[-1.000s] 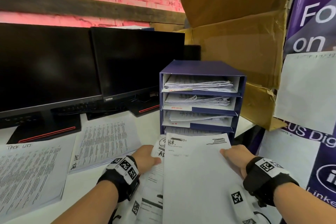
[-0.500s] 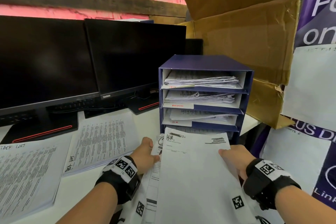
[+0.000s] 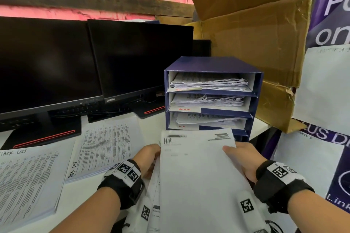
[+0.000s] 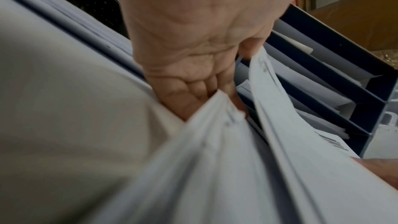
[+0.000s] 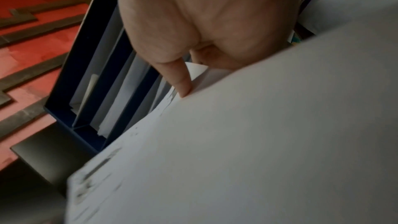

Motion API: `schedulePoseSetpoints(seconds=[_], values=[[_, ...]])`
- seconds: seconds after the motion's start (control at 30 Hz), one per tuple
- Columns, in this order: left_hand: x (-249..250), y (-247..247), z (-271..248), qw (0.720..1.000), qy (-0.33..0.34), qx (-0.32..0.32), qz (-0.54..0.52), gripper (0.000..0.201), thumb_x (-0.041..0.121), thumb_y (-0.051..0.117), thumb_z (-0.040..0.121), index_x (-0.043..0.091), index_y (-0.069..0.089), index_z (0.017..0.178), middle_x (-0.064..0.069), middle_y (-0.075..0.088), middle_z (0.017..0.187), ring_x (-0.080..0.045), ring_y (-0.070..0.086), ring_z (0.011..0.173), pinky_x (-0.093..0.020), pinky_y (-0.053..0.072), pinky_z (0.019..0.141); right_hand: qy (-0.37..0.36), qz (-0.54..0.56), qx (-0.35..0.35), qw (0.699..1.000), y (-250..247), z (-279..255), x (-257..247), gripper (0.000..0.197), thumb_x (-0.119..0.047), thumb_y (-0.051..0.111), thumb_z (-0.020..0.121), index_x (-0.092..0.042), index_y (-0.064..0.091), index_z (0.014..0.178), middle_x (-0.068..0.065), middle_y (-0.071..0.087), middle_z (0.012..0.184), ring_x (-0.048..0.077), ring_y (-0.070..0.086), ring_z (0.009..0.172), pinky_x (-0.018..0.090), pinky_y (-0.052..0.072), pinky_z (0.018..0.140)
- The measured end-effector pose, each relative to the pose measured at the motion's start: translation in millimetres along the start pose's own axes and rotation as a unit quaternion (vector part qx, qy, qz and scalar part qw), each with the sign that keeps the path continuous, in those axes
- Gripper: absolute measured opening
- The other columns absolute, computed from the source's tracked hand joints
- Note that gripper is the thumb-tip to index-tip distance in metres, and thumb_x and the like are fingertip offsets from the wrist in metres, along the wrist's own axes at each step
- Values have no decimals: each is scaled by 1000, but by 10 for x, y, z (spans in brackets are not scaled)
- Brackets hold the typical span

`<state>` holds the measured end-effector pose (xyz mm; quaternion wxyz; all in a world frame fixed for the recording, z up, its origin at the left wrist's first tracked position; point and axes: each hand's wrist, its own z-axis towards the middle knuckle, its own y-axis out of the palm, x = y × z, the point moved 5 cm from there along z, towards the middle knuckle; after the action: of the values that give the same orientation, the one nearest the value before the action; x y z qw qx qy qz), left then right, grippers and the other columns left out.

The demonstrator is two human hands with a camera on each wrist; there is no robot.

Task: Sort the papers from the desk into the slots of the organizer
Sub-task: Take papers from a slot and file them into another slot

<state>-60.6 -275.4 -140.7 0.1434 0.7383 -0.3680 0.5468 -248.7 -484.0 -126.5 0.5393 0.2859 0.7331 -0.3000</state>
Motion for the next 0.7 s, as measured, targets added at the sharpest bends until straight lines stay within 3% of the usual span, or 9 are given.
schedulePoseSetpoints(seconds=[0.07, 0.13, 0.17, 0.23, 0.27, 0.33, 0.47, 0.6, 0.7], values=[[7, 9, -15, 999, -22, -34, -9, 68, 63, 30, 94, 8, 68, 86, -6, 64, 67, -20, 56, 56, -24, 44, 55, -2, 27, 30, 999, -62, 29, -68, 9, -7, 62, 90, -12, 68, 91, 13, 72, 95, 33, 69, 86, 37, 56, 74], [53, 60, -38, 998, -17, -57, -2, 80, 75, 26, 87, 8, 71, 94, -6, 70, 74, -20, 60, 60, -24, 45, 55, -4, 41, 51, 998, -116, 63, -137, 10, -8, 64, 88, -9, 68, 96, 15, 72, 97, 36, 68, 88, 41, 56, 79], [86, 92, -62, 998, -11, -60, 8, 76, 73, 32, 87, 8, 72, 98, -7, 72, 82, -22, 63, 65, -25, 48, 57, -5, 44, 55, 997, -131, 73, -175, 9, -8, 64, 87, -7, 68, 96, 17, 71, 98, 36, 68, 88, 42, 56, 80], [150, 139, -45, 998, 27, -46, 42, 55, 53, 48, 93, 5, 70, 106, -11, 72, 96, -28, 67, 78, -33, 56, 69, -10, 45, 58, 997, -149, 88, -256, 5, -7, 63, 88, -7, 67, 92, 19, 71, 97, 37, 68, 88, 42, 56, 79], [192, 158, -33, 996, 48, -31, 70, 45, 40, 51, 95, 0, 67, 108, -15, 72, 101, -29, 67, 83, -38, 55, 79, -13, 47, 59, 997, -159, 89, -292, 5, -7, 63, 88, -7, 66, 91, 19, 71, 97, 37, 68, 88, 41, 56, 77], [281, 187, -3, 992, 74, -4, 100, 36, 23, 50, 96, -8, 63, 109, -23, 68, 108, -31, 66, 89, -39, 52, 85, -18, 57, 60, 996, -186, 94, -346, 5, -7, 62, 89, -5, 64, 93, 21, 69, 99, 37, 67, 88, 39, 56, 74], [406, 200, 93, 991, 68, 20, 116, 38, 21, 49, 93, -11, 62, 108, -26, 66, 110, -40, 64, 103, -47, 49, 93, -16, 50, 32, 998, -242, 69, -339, 5, -7, 60, 91, -5, 62, 96, 22, 68, 102, 38, 67, 89, 40, 55, 75], [472, 212, 191, 992, 72, 33, 93, 33, 22, 52, 92, -7, 64, 103, -23, 68, 106, -38, 65, 100, -50, 49, 96, 2, 20, -32, 999, -289, -12, -271, 22, -17, 62, 92, -4, 62, 110, 20, 70, 105, 37, 68, 93, 37, 56, 70], [503, 193, 219, 991, 78, 60, 86, 30, 23, 54, 92, -5, 65, 93, -23, 68, 103, -39, 65, 97, -51, 50, 95, 1, -6, -81, 997, -299, -55, -230, 26, -17, 62, 92, -1, 64, 112, 21, 71, 105, 40, 67, 99, 45, 56, 81]])
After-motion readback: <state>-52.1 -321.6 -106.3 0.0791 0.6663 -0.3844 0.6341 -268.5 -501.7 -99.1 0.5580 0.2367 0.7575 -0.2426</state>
